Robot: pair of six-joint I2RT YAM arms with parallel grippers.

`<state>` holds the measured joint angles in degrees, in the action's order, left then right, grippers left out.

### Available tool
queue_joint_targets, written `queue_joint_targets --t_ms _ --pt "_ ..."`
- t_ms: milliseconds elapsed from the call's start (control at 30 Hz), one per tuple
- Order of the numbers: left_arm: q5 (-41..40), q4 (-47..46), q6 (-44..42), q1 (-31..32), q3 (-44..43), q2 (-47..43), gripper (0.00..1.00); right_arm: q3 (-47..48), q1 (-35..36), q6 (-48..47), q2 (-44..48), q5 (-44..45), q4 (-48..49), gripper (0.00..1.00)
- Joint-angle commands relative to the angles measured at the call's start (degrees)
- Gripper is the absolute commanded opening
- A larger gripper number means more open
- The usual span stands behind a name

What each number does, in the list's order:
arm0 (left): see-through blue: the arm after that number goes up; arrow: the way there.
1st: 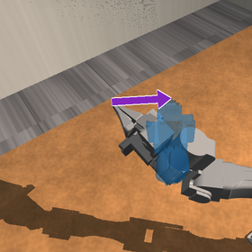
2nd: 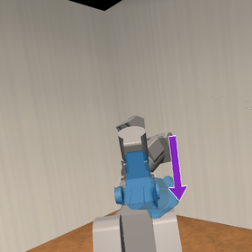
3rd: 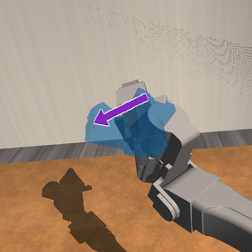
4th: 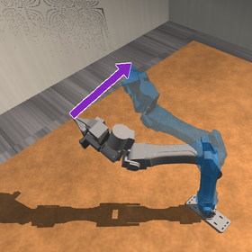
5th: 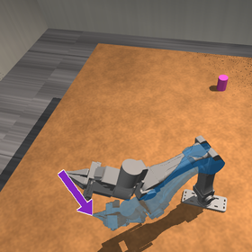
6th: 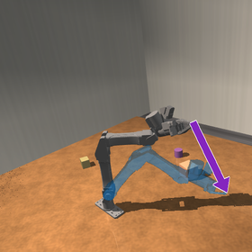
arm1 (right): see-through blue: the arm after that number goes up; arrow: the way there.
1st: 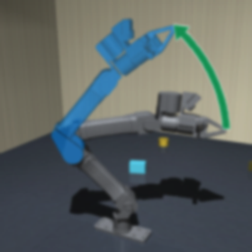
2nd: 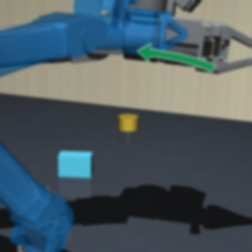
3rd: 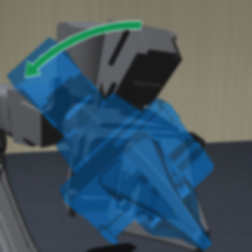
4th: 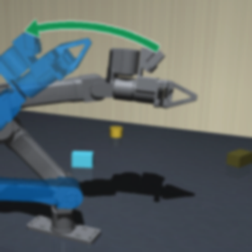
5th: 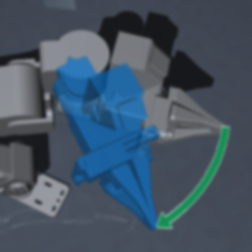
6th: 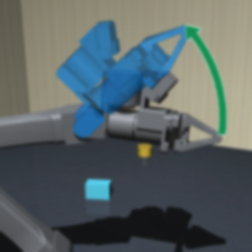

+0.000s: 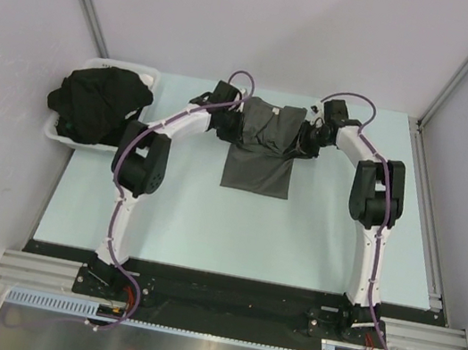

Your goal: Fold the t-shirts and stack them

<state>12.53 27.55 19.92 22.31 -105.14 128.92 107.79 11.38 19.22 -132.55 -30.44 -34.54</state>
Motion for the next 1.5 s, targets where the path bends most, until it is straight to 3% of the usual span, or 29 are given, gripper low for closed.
queue_joint_targets --t_ms 0,67,100,233,500,633,733,833,867,900,1133,1467 --pt "-1.81 -0.39 -0.06 -0.77 -3.05 1.42 0.27 4.18 -0.48 -2.87 -1.74 1.25 -1.75 0.45" --pt "-2.86 -0.39 0.03 -0.86 -2.88 1.24 0.32 4.97 -0.57 -3.23 -1.75 1.87 -1.93 0.59" --pt "-3.21 -0.39 0.03 -0.77 -2.79 0.63 0.34 5.15 -0.65 -3.31 -1.57 2.05 -2.02 0.99" --pt "-5.68 0.13 -0.23 -0.86 -1.65 -1.83 0.42 5.77 -0.65 -3.4 1.05 4.06 -2.11 1.0" --pt "-8.75 0.58 -2.08 -0.86 3.09 -8.86 0.43 4.63 0.31 -5.25 9.14 9.68 -3.77 1.0" --pt "-9.54 0.05 -1.99 -0.86 7.31 -13.34 0.43 0.16 3.38 -9.19 15.12 22.24 -4.04 1.0" --pt "-9.63 -0.74 -1.99 -0.86 11.53 -17.56 0.43 -2.31 5.58 -10.43 17.41 25.78 -4.82 1.0" --pt "-9.55 -1.1 -1.99 -0.86 15.05 -21.34 0.43 -3.98 5.24 -8.6 17.15 21.22 -6.5 0.59" --pt "-9.55 -0.75 -1.99 -0.86 15.84 -23.0 0.43 -5.9 5.15 -8.07 17.33 20.51 -6.59 0.17" --pt "-9.55 -0.74 -1.99 -0.86 17.33 -23.8 0.43 -6.88 5.15 -7.71 17.76 18.15 -5.37 0.01" --pt "-9.02 -1.71 -1.55 -0.86 26.47 -31.79 0.43 -12.86 6.73 -4.98 18.03 15.85 -1.32 0.0" --pt "-9.02 -0.48 -2.43 -0.86 31.05 -35.15 0.43 -10.23 8.22 -3.93 11.98 13.04 2.02 0.0"
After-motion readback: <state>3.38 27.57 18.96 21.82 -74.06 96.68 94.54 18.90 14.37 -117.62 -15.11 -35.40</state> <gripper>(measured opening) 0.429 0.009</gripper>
